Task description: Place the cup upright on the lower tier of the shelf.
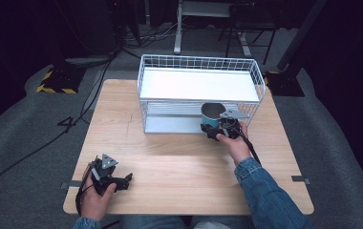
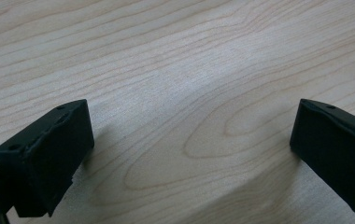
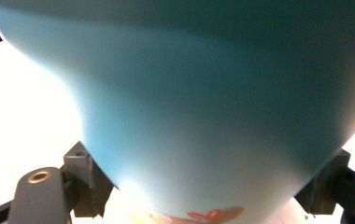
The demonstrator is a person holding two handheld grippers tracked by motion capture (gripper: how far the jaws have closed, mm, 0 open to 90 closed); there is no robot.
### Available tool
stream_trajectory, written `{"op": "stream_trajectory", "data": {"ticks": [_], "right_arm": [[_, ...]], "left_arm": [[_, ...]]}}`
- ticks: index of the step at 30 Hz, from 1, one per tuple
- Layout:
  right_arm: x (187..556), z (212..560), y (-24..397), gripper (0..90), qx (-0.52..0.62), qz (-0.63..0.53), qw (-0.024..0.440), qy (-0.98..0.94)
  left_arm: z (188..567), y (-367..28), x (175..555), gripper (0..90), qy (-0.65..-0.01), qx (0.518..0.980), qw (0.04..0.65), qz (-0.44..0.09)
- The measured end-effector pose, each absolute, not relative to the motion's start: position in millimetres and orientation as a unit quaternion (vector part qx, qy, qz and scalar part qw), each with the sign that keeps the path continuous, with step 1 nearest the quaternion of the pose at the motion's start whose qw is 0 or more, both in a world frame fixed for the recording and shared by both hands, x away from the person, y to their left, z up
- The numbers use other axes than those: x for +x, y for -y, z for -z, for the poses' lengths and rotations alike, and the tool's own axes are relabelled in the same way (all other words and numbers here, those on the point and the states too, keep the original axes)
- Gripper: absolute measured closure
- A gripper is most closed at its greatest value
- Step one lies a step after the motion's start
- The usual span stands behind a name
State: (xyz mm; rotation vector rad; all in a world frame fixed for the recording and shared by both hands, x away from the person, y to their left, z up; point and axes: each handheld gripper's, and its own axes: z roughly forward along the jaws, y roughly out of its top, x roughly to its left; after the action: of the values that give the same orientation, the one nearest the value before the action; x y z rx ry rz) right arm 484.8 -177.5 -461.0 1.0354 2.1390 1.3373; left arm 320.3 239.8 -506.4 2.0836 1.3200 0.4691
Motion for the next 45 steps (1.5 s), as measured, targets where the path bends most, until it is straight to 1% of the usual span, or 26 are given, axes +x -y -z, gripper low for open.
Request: {"op": "stream_trajectory", "data": {"ticks": [18, 21, 25, 29, 40, 42, 45], "right_arm": [[512, 472, 149, 21.7, 0.385, -0.483, 0.219, -0.755], [517, 473, 144, 21.7, 0.385, -0.484, 0.232, -0.751], [521, 476, 138, 21.7, 0.386, -0.484, 0.234, -0.75], [526, 480, 133, 21.7, 0.391, -0.476, 0.248, -0.748], [529, 487, 127, 21.4, 0.395, -0.468, 0.251, -0.75], [529, 487, 127, 21.4, 0.404, -0.468, 0.245, -0.747], [529, 488, 128, 20.7, 0.397, -0.465, 0.252, -0.75]], "left_arm": [[506, -240, 320, 0.1, -0.5, 0.789, 0.31, -0.178], [506, -240, 320, 0.2, -0.5, 0.789, 0.31, -0.178], [506, -240, 320, 0.2, -0.5, 0.789, 0.31, -0.178], [506, -240, 320, 0.1, -0.5, 0.789, 0.31, -0.178], [506, -240, 320, 0.1, -0.5, 0.789, 0.31, -0.178], [506, -240, 320, 0.2, -0.5, 0.789, 0.31, -0.178], [506, -240, 320, 0.1, -0.5, 0.789, 0.31, -0.178]]}}
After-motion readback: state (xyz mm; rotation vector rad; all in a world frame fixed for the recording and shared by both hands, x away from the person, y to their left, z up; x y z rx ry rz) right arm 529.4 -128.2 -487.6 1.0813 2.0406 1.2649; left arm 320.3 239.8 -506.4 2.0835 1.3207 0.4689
